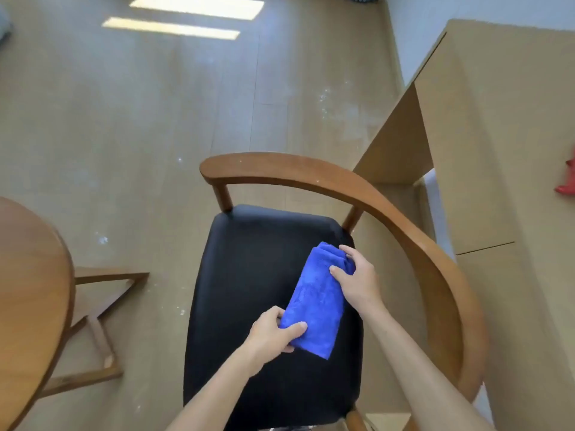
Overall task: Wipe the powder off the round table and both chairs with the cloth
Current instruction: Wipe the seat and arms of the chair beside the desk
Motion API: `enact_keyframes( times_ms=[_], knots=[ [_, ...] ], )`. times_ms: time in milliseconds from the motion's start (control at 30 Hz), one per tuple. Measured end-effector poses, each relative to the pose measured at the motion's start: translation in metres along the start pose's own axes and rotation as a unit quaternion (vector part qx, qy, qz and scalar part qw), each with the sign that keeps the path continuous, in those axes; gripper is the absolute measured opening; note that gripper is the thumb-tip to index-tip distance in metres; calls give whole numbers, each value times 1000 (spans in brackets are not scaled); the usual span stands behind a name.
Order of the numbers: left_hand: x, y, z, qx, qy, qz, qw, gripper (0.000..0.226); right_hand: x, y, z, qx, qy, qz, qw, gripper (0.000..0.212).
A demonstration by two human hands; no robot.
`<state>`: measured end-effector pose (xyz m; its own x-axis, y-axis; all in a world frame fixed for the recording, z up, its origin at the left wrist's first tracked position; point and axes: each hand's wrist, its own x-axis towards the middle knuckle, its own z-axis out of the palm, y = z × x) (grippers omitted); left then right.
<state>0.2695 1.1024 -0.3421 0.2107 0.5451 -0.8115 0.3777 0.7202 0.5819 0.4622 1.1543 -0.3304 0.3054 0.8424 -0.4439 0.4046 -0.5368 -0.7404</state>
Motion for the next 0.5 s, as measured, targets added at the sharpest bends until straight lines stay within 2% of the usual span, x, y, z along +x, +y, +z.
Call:
enact_keyframes(
  times_ms=[67, 133, 200, 300, 367, 500],
  knots=[
    [20, -19, 7, 86, 0, -6, 996, 27, 16, 22, 18, -44, -14, -6, 999, 55],
    [37, -38, 8, 199, -13, -12, 980, 35, 26, 44, 38, -121, -24, -3, 992, 61],
    [52, -57, 8, 255, 3, -12, 967, 44, 27, 63, 61, -191, -11, 0, 982, 64],
    [65, -70, -2, 308, 68, 28, 948, 40, 16, 82, 96, -302, 18, -5, 953, 68],
    [71, -72, -15, 380, 124, 77, 914, 37, 9, 91, 119, -354, 31, 9, 935, 74],
    [87, -67, -50, 443, 238, 147, 852, 34, 3, 95, 159, -355, 73, 59, 930, 85]
  ],
)
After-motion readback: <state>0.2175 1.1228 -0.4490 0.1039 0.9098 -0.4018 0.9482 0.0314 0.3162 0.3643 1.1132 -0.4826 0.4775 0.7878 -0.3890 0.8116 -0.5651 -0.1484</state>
